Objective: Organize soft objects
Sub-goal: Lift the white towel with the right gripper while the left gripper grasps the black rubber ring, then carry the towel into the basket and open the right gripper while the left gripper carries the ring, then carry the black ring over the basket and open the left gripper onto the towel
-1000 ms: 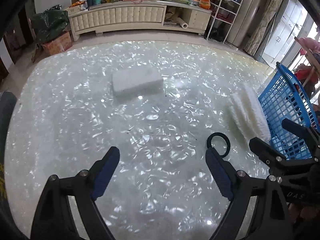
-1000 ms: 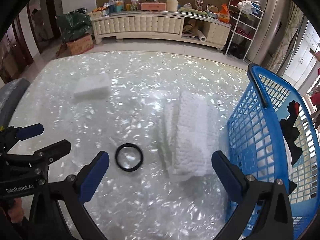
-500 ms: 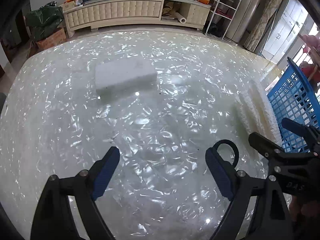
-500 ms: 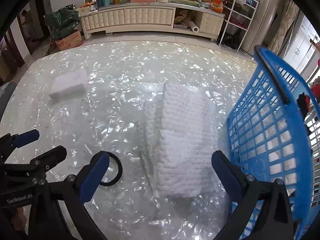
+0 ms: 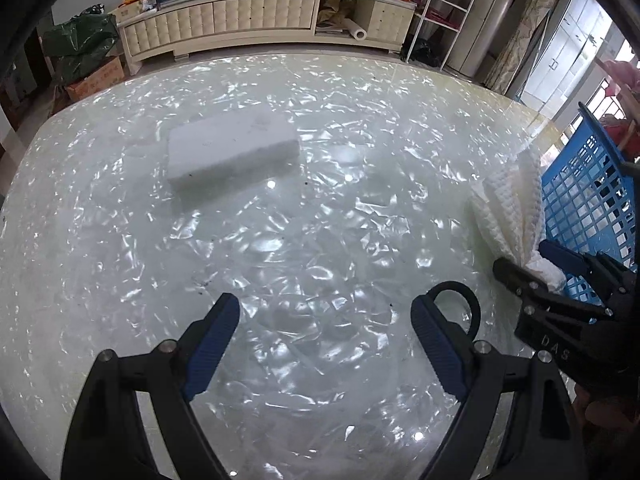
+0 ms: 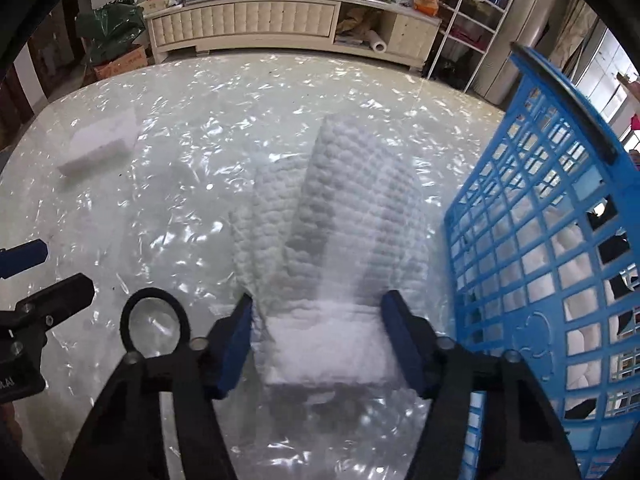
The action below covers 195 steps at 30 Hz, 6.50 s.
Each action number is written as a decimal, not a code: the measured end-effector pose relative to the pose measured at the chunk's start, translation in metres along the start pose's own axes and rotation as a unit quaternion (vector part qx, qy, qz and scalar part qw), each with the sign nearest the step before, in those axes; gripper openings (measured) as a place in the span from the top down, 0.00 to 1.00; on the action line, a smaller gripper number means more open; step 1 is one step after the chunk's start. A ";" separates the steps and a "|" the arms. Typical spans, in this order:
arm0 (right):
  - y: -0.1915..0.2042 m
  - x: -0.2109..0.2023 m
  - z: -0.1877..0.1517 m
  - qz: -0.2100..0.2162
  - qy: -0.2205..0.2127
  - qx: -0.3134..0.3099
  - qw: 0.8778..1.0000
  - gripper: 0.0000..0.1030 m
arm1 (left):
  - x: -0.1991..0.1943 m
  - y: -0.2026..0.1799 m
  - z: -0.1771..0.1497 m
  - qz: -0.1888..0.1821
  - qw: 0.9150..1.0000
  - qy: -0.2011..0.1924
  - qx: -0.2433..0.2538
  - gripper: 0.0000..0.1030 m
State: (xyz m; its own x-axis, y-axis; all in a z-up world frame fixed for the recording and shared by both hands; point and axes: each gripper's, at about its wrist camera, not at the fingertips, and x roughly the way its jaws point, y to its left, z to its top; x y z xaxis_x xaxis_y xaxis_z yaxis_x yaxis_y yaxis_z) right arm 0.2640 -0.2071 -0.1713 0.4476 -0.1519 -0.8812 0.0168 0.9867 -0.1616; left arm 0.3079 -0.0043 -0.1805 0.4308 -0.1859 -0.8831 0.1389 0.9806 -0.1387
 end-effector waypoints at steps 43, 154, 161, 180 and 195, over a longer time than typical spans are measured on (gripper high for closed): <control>-0.023 -0.080 -0.012 0.055 -0.067 0.031 0.996 0.84 | 0.035 -0.070 0.013 -0.003 0.996 0.027 0.090 0.71; -0.150 -0.184 -0.088 0.018 -0.130 0.115 0.985 0.01 | -0.127 -0.205 -0.021 -0.057 0.988 -0.082 0.116 0.97; -0.165 -0.191 -0.101 0.004 -0.136 0.131 0.982 0.01 | -0.141 -0.227 -0.020 -0.069 0.984 -0.095 0.136 0.97; -0.195 -0.187 -0.120 -0.002 -0.137 0.166 0.977 0.01 | -0.114 -0.284 -0.017 -0.092 0.979 -0.068 0.169 0.97; -0.207 -0.176 -0.125 -0.006 -0.125 0.177 0.976 0.01 | -0.069 -0.302 -0.006 -0.086 0.979 -0.033 0.180 0.97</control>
State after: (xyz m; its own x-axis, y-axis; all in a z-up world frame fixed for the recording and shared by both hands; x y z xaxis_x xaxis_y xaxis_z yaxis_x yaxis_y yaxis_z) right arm 0.0698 -0.3915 -0.0388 0.6486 -0.1891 -0.7373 0.3124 0.9494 0.0312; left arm 0.2303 -0.2872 -0.0801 0.4284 -0.3609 -0.8284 0.5140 0.8514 -0.1051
